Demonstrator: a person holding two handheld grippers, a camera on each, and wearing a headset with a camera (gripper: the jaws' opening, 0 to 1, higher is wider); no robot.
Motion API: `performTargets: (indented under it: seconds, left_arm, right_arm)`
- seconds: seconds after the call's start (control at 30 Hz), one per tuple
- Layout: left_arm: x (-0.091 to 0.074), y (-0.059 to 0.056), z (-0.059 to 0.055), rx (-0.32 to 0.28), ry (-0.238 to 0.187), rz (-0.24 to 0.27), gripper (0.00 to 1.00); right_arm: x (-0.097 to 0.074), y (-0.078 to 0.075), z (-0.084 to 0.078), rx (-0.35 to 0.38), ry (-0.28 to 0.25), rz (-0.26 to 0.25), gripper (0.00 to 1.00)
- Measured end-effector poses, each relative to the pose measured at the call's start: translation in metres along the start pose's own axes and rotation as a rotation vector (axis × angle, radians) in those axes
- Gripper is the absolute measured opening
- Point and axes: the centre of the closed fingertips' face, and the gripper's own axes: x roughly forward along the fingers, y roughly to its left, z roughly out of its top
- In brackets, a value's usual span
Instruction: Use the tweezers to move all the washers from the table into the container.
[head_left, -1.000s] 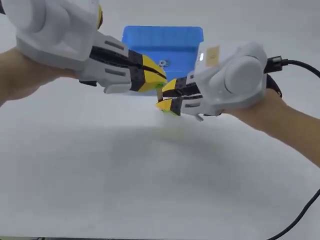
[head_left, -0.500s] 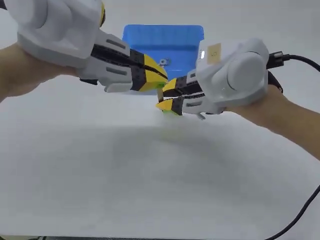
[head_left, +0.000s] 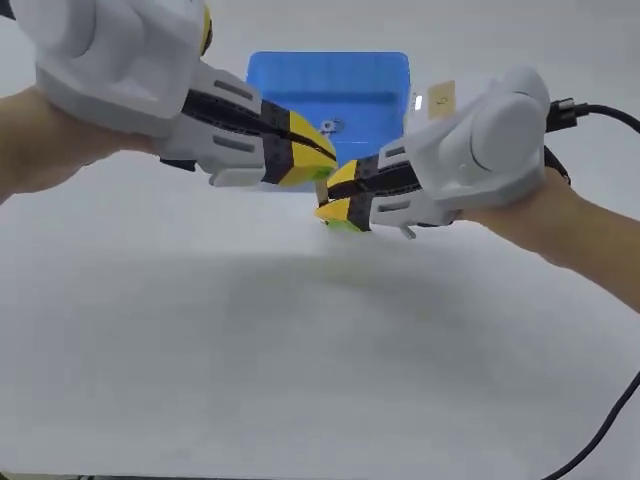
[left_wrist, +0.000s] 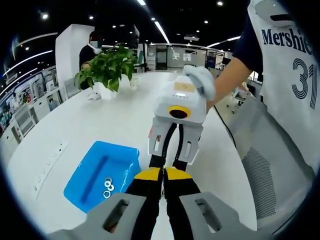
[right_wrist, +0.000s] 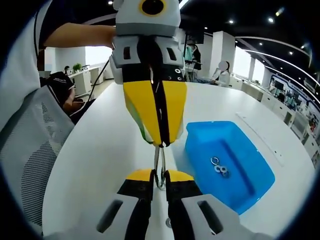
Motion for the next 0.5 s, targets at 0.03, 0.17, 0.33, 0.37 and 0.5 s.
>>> performTargets:
  seconds: [0.03,0.17,0.33,0.37,0.5]
  left_arm:
    - [-0.001,0.000,0.002,0.001,-0.002,0.000,0.05]
    - [-0.006,0.001,0.007,0.006,-0.004,0.005,0.05]
    - [-0.011,-0.001,0.013,0.026,0.000,0.010,0.05]
    - [-0.013,-0.002,0.016,0.035,0.000,0.013,0.05]
    - [-0.017,-0.001,0.019,0.044,-0.006,0.020,0.05]
  right_arm:
    - [-0.001,0.000,0.002,0.004,-0.005,-0.001,0.10]
    - [-0.003,-0.002,0.008,-0.001,-0.014,-0.009,0.10]
    - [-0.006,-0.002,0.016,-0.016,-0.019,-0.013,0.10]
    - [-0.007,-0.002,0.018,-0.018,-0.022,-0.015,0.10]
    - [-0.013,-0.003,0.027,-0.029,-0.030,-0.023,0.10]
